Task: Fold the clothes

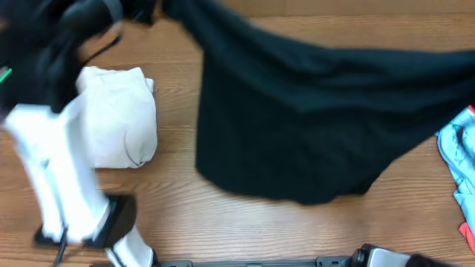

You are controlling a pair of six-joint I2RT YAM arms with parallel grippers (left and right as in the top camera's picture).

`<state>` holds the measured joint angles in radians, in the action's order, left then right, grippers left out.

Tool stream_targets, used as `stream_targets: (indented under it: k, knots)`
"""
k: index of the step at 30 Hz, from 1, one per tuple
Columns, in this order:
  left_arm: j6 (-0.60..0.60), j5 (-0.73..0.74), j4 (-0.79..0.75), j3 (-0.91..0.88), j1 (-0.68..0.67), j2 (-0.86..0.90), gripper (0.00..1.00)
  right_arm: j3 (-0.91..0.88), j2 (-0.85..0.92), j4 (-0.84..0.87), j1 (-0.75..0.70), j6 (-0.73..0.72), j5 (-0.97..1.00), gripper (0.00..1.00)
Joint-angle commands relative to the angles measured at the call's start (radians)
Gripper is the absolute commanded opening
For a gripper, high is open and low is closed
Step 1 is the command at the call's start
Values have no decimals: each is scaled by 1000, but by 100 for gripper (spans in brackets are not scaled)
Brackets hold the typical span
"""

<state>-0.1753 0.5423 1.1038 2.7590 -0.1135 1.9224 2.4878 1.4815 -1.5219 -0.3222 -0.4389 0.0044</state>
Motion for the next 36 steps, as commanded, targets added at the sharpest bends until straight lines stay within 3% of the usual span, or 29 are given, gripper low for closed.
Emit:
stream_targets:
  k: [1, 3, 6, 9, 15, 21, 25, 26, 28, 32, 36]
  knots:
    - [-116, 24, -300, 3, -51, 140, 4, 5, 84, 190, -6, 48, -68, 4]
    - [-241, 50, -544, 3, -47, 174, 4, 6, 122, 382, -6, 76, -116, 4]
    - [-380, 84, -778, 5, -26, 179, 4, 15, 119, 455, -17, 77, -117, 4]
    - [-368, 58, -774, 6, -14, 169, 4, 33, 103, 434, -33, 126, -80, 4]
    - [-105, 82, -326, 5, -19, 177, 4, 30, 85, 180, -39, 182, -45, 4]
    - [104, -111, 106, 1, -32, 205, 6, -58, 135, -139, -37, 189, -149, 4]
    - [148, -233, 290, -2, -38, 240, 13, -246, 145, -172, -1, 294, -296, 6]
    - [161, -241, 328, -2, -37, 248, 16, -291, 145, -172, 12, 296, -293, 10]
    - [187, -244, 385, -2, -35, 258, 31, -372, 145, -172, 37, 313, -272, 18]
    - [198, -305, 462, -2, -31, 260, 54, -479, 144, -172, 64, 314, -211, 22]
    - [199, -406, 520, -2, -30, 259, 64, -486, 128, -172, 66, 313, -189, 36]
